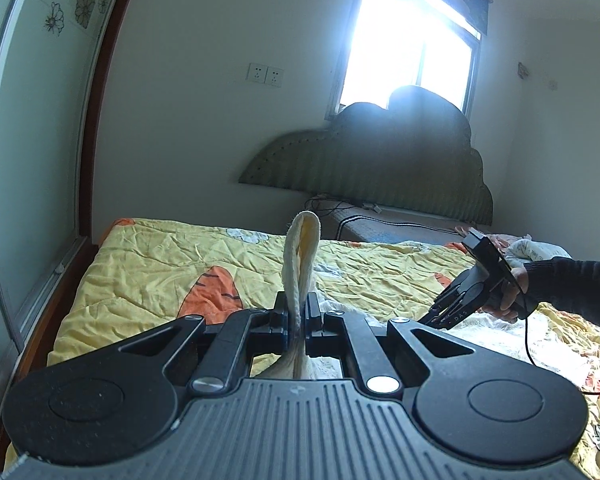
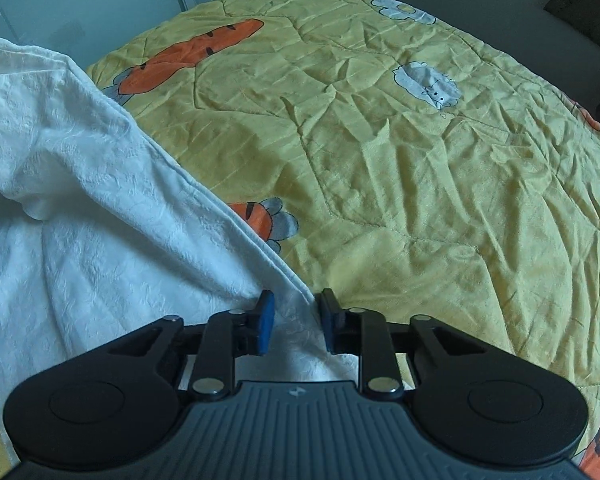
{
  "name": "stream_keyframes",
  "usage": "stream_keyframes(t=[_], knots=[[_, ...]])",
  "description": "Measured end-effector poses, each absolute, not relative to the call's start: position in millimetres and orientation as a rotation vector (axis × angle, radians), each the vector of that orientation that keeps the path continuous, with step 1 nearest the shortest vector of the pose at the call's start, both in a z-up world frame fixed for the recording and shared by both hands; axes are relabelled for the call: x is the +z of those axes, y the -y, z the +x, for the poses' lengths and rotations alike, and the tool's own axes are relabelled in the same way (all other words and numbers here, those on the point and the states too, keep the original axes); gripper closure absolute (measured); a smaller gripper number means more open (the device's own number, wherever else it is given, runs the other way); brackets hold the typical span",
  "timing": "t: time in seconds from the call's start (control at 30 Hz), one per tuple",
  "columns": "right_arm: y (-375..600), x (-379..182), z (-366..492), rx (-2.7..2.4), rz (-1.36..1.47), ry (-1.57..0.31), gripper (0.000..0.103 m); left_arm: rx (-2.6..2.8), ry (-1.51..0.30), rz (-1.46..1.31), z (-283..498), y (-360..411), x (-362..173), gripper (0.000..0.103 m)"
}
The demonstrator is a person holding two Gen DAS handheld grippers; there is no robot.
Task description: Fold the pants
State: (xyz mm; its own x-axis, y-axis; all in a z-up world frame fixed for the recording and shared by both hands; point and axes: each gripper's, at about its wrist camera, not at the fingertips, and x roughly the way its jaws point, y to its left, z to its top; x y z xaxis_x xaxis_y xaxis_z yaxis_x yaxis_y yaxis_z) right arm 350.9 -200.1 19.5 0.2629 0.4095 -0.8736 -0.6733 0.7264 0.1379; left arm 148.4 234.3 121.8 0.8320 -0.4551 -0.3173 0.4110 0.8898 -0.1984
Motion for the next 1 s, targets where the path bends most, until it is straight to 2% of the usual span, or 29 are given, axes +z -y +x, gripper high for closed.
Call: stream_keyframes(t=[0.13, 0.4, 0.53, 0.6, 0.63, 0.73, 0.77, 0.8, 1.0], knots=[[203, 29, 341, 0.742, -0.279, -1.050, 0.097, -0.442, -0.368, -0.145, 149, -239, 119, 0.095], [228, 90, 258, 0.807, -0.214, -0.891, 0.098, -0.427, -0.348, -0.226, 131, -259, 125, 0.095], [238, 98, 193, 0.830, -0.159, -0.852, 0.098, -0.408, -0.388, -0.296, 115, -271, 114, 0.095], [238, 92, 163, 0.837, -0.115, -0.850, 0.098, -0.404, -0.421, -0.353, 104, -276, 104, 0.078], [238, 88, 152, 0.837, -0.101, -0.851, 0.098, -0.391, -0.442, -0.385, 97, -278, 98, 0.075], [231, 69, 127, 0.849, -0.063, -0.871, 0.098, -0.369, -0.510, -0.490, 75, -282, 77, 0.057], [229, 64, 124, 0.843, -0.058, -0.880, 0.098, -0.355, -0.539, -0.516, 69, -282, 71, 0.044], [228, 59, 123, 0.833, -0.051, -0.886, 0.098, -0.334, -0.561, -0.540, 61, -283, 66, 0.036], [225, 52, 122, 0.818, -0.031, -0.876, 0.098, -0.308, -0.631, -0.745, 9, -291, 57, 0.026]])
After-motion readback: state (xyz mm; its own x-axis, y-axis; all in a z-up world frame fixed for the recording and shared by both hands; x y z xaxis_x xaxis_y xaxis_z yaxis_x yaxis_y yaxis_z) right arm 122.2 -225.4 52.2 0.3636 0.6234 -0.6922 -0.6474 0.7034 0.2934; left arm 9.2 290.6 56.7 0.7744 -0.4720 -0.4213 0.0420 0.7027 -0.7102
